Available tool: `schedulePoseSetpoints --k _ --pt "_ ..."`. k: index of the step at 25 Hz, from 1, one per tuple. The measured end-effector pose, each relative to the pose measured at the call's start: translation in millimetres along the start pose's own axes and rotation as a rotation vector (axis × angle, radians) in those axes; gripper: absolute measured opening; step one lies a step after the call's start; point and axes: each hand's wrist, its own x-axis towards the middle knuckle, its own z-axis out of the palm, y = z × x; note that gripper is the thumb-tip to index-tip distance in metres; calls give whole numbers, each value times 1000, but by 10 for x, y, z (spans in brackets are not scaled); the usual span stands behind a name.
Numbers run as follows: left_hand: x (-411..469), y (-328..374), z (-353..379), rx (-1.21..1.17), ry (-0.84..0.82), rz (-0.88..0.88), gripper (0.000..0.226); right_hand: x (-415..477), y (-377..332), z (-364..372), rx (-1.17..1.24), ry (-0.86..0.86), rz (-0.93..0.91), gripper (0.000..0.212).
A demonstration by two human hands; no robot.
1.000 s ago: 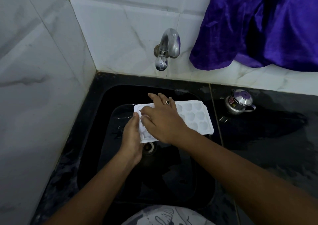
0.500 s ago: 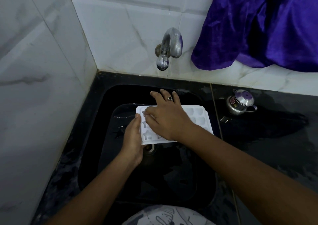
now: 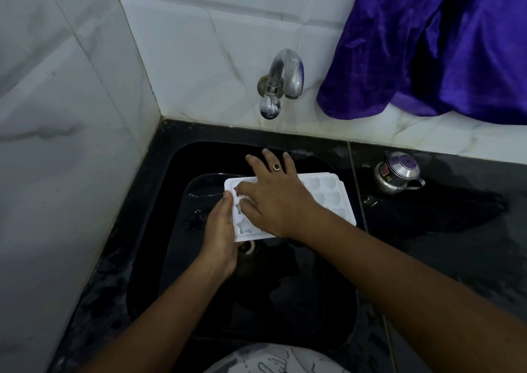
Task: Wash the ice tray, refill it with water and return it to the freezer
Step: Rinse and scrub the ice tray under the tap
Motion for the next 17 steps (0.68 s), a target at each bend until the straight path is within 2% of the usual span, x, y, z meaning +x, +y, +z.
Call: schedulePoseSetpoints --k 3,5,11,13,17 --pt "-7 -28 0 34 23 2 42 7 44 -99 -271 35 -151 47" --pt "-4 -23 1 45 36 4 40 4 49 -124 -307 46 -177 46" --pt "1 -53 1 24 36 6 45 -8 -89 8 108 -11 40 44" --pt "-12 -69 -10 22 25 6 46 -15 -80 -1 250 -34 59 42" --pt "-43 -23 -34 19 27 28 46 -60 3 -17 78 35 -87 42"
